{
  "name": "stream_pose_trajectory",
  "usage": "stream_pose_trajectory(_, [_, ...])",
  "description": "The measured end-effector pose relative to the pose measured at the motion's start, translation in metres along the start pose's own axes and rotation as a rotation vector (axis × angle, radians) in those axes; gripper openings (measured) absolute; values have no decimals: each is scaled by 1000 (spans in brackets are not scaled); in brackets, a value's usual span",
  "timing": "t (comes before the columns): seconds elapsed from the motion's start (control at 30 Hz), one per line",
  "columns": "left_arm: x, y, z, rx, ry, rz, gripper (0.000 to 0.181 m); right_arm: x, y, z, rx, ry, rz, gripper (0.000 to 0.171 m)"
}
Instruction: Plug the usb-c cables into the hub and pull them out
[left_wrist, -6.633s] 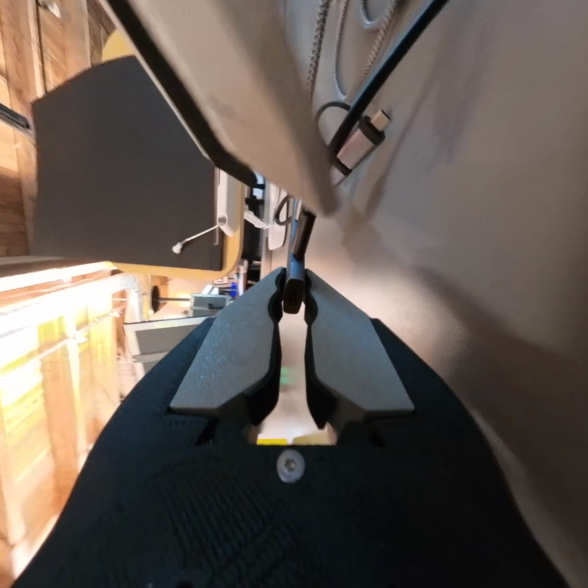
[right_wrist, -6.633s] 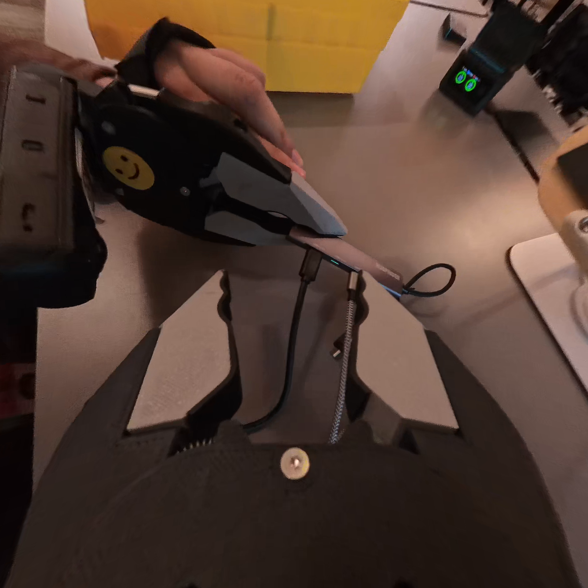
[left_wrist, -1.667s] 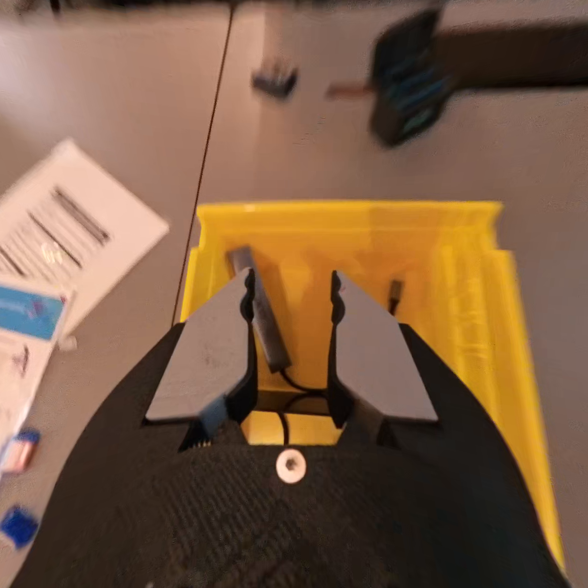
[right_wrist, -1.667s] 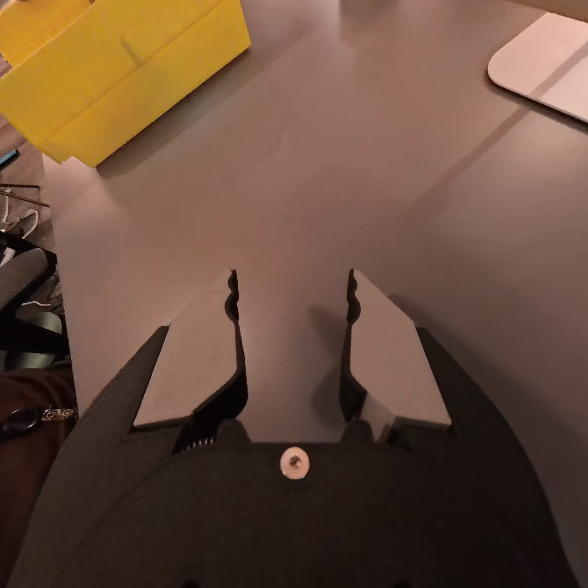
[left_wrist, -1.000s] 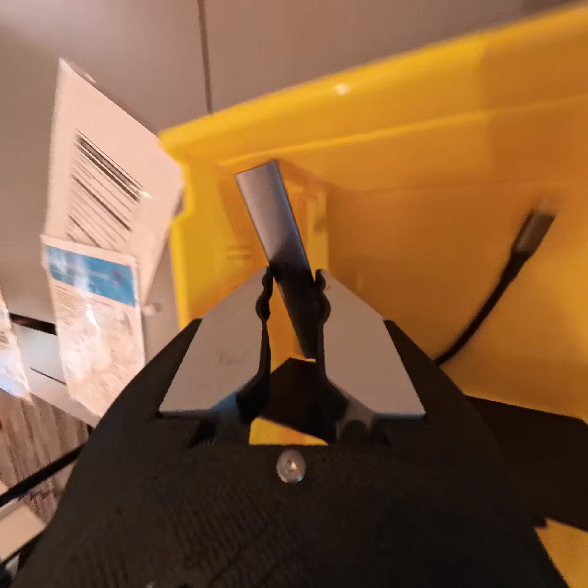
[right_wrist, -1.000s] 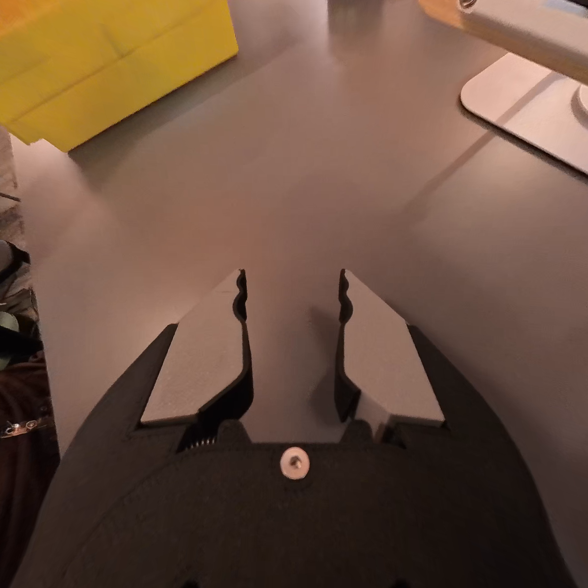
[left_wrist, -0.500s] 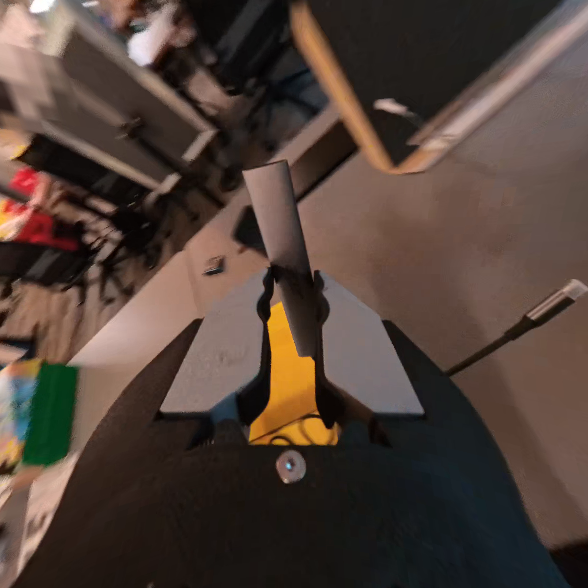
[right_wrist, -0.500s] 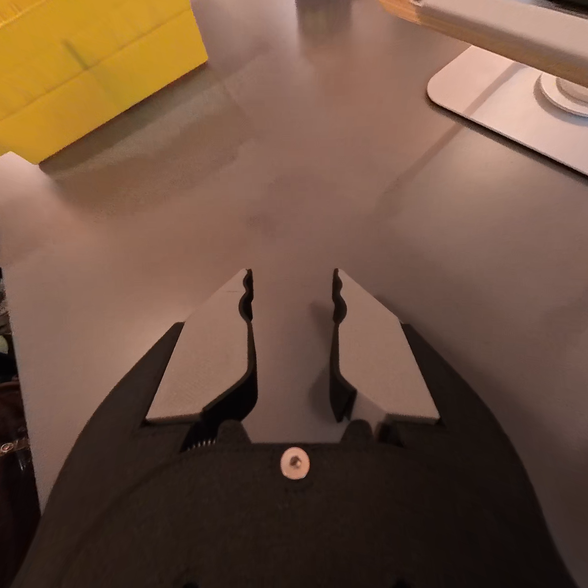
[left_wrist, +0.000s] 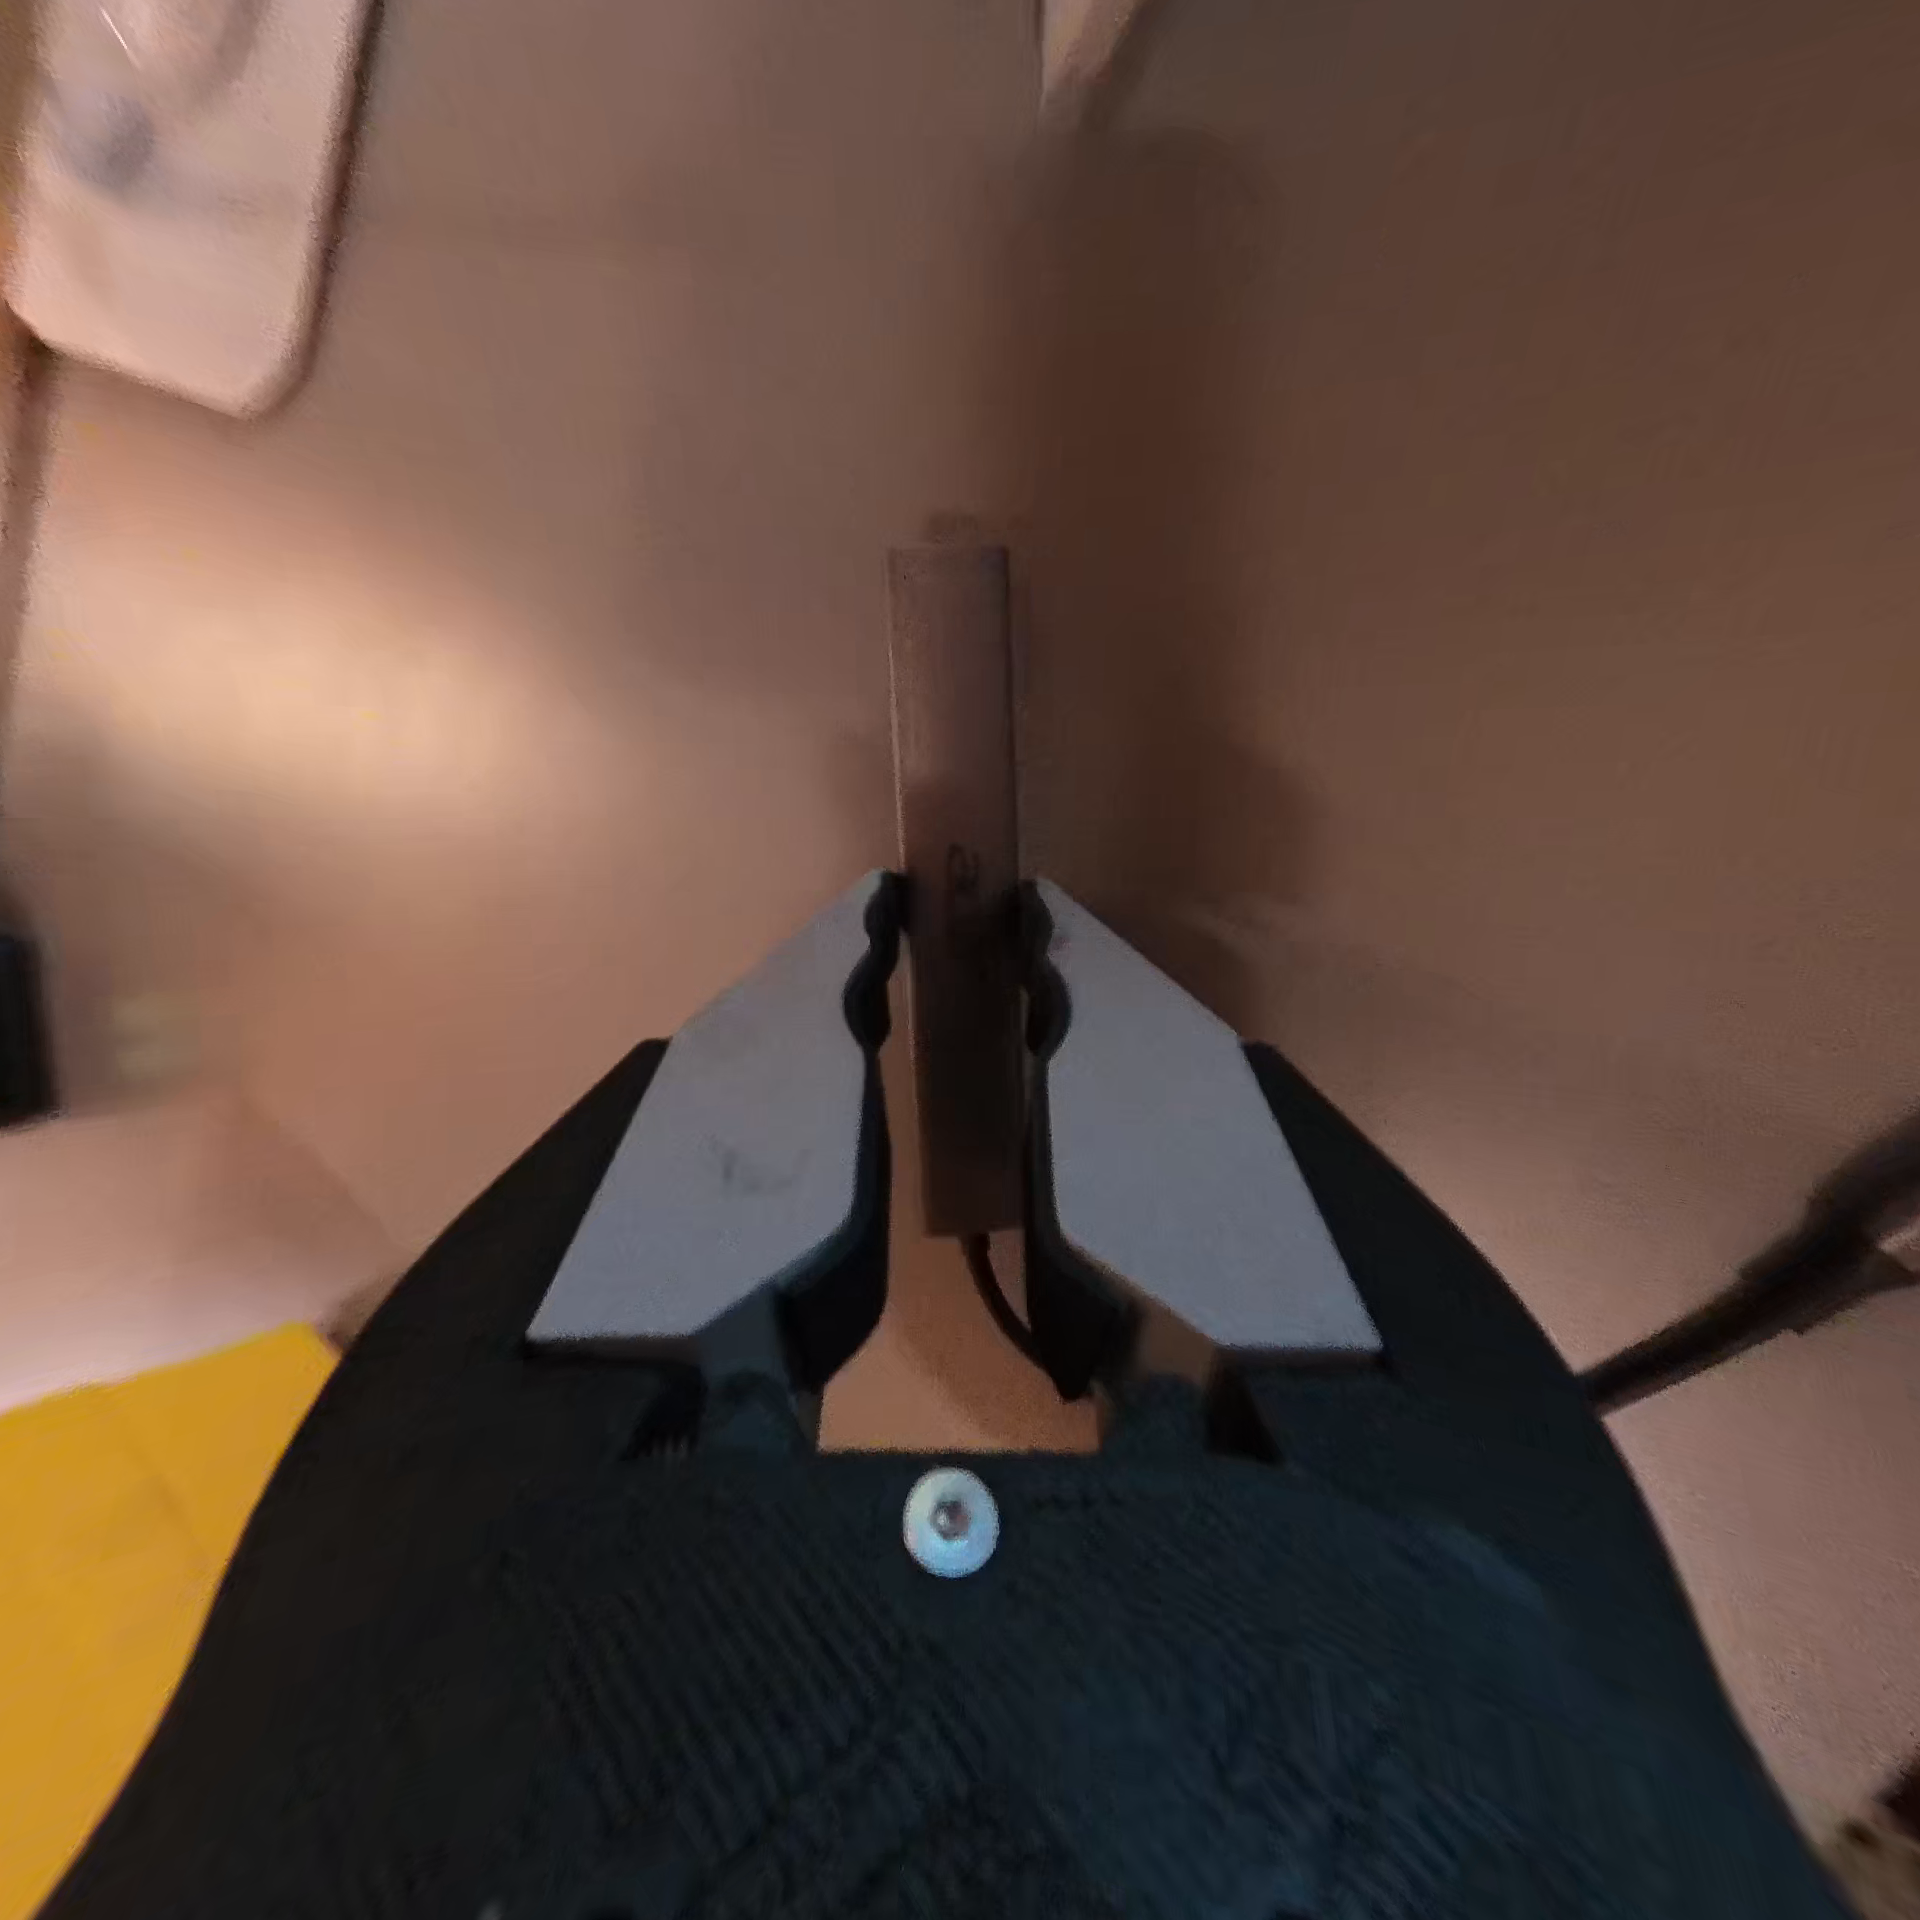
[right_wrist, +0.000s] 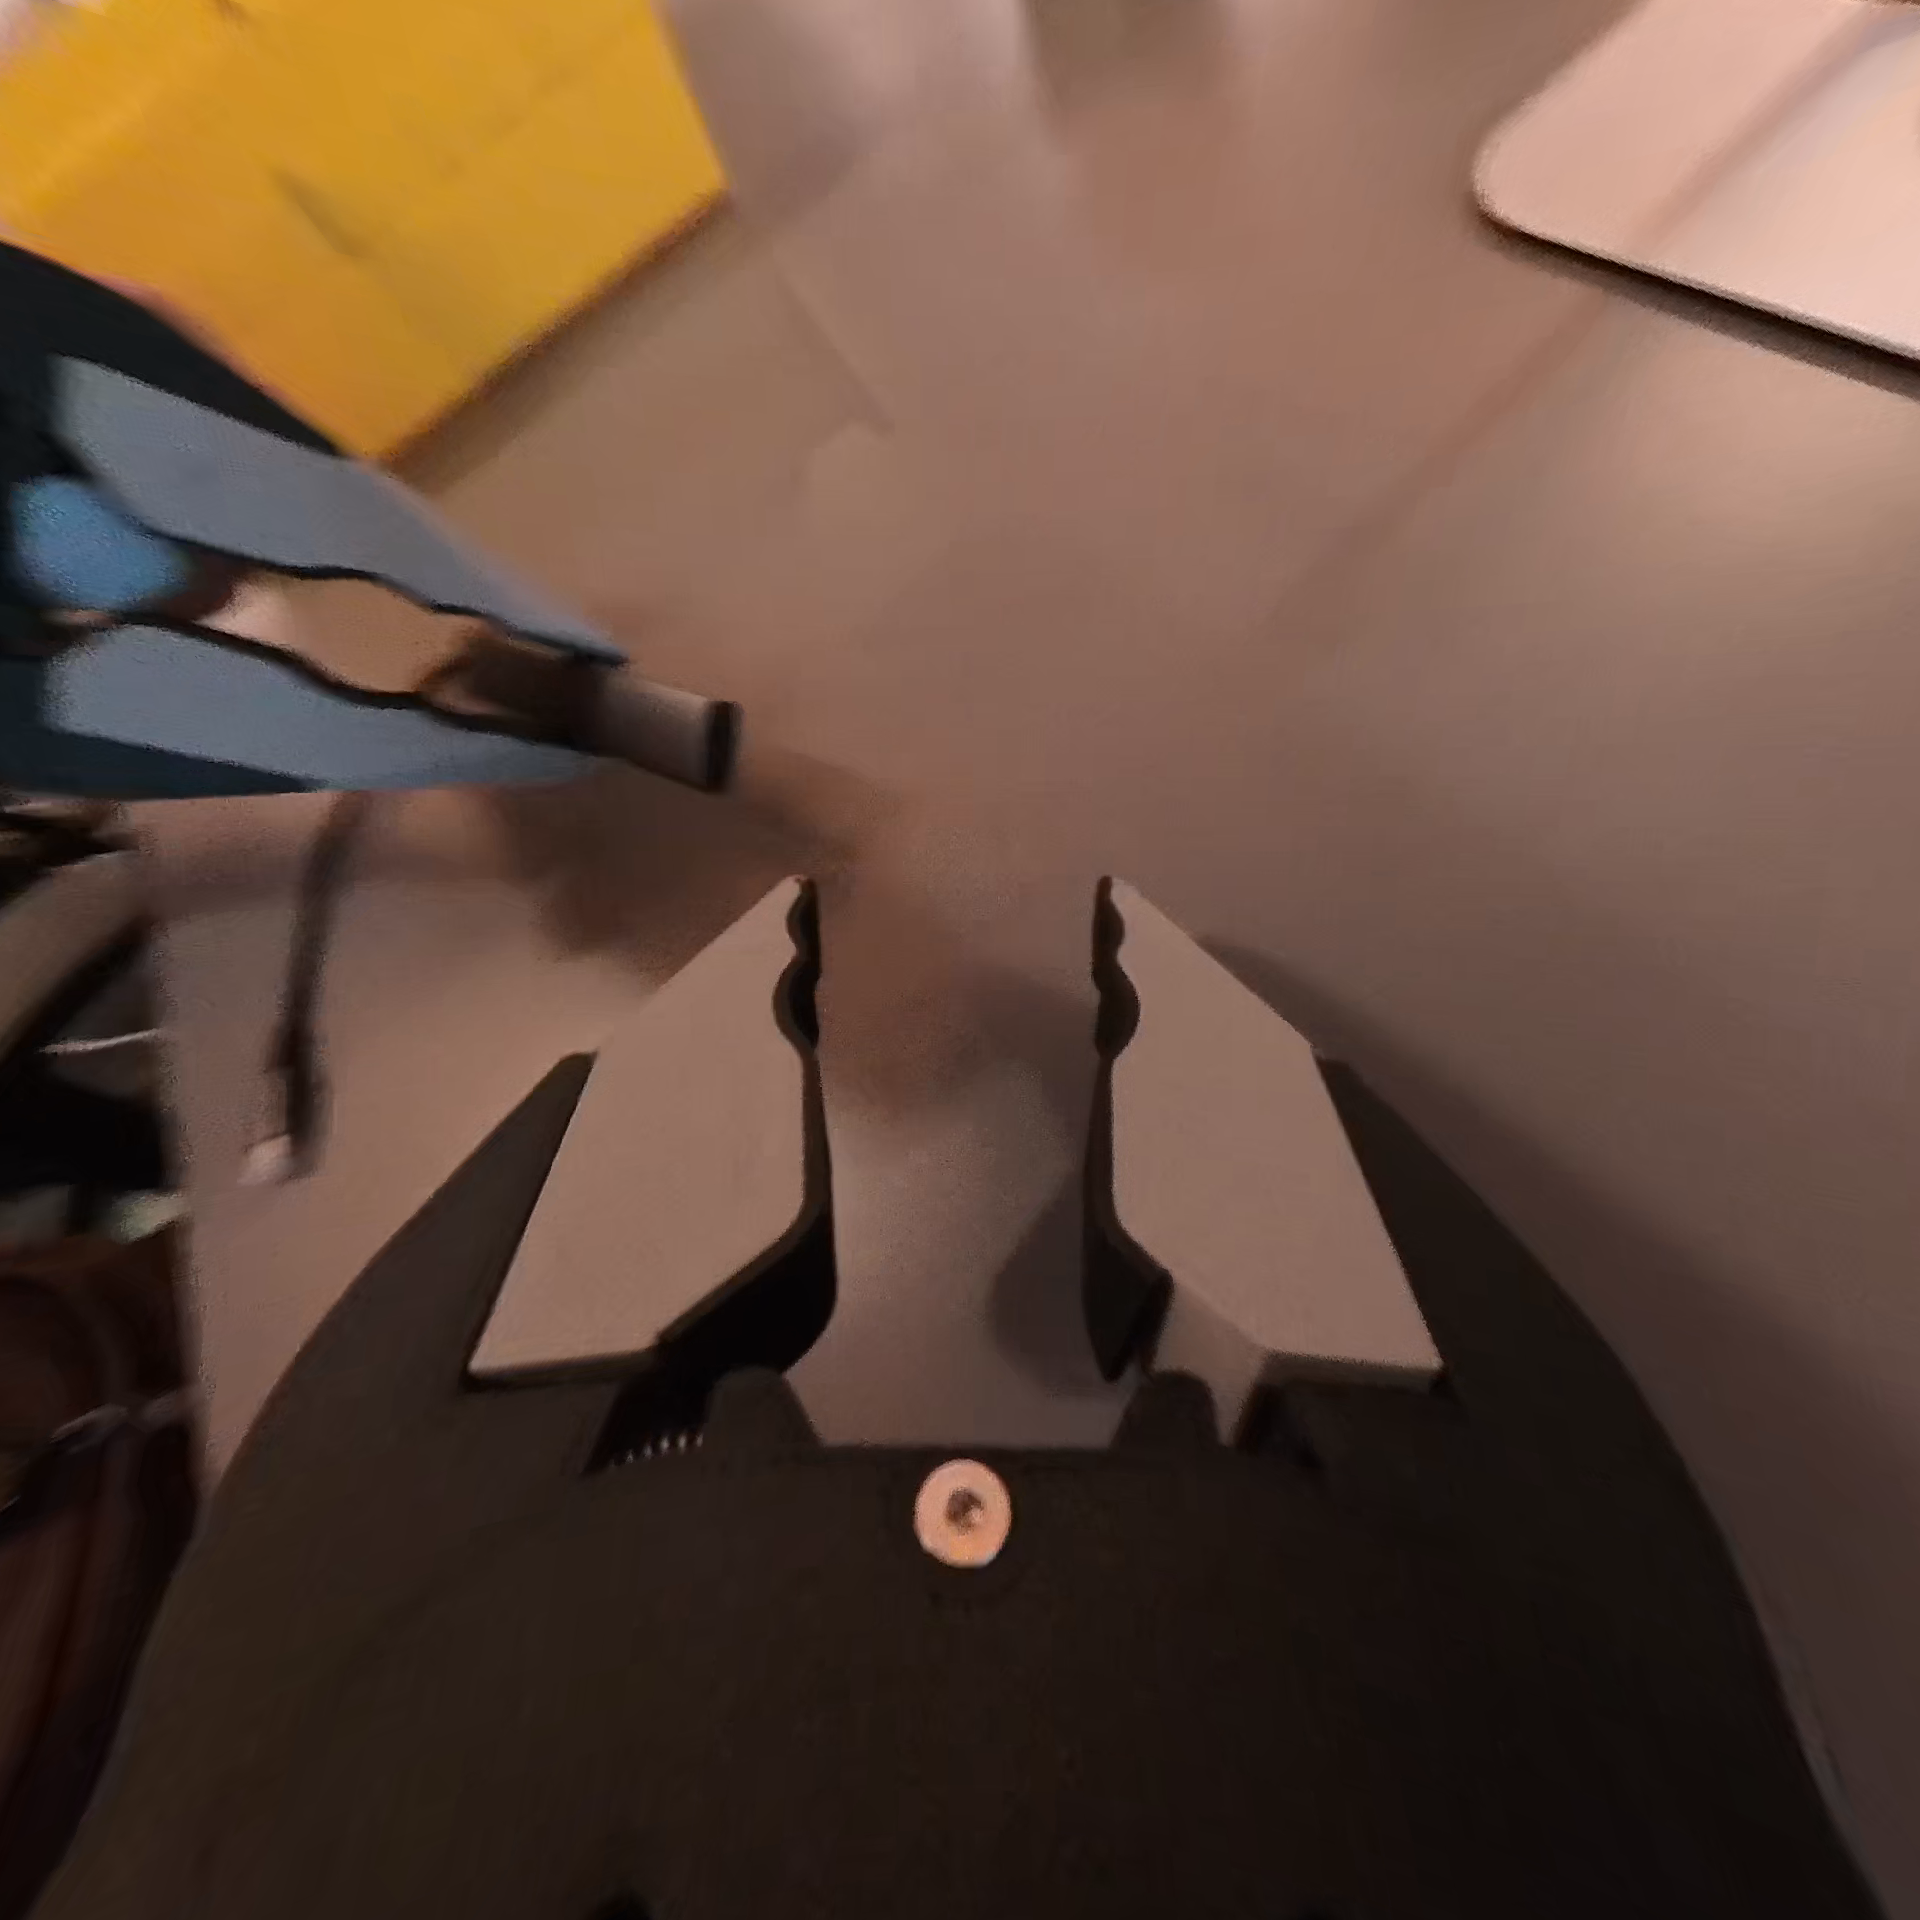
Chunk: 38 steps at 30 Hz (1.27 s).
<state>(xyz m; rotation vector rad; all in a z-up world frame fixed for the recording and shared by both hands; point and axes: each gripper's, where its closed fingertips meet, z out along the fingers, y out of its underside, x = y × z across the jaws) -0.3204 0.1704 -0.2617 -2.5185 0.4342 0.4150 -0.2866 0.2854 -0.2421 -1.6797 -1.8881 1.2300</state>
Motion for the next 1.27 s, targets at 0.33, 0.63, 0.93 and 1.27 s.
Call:
stream_pose_trajectory(0.33, [-18,-74,-65,274,-664,706,20,-120,-24,-26,169,-532,-270,64])
stream_pose_trajectory(0.63, [-2,-99,-96,329,-863,952,20,-120,-41,-34,347,-200,-600,6])
stream_pose_trajectory(0.93, [-8,-110,-107,321,-1062,1188,20,-117,-57,-50,440,-91,-650,8])
stream_pose_trajectory(1.27, [16,-45,-103,348,-638,427,8,-85,-91,-94,487,1002,-1200,6])
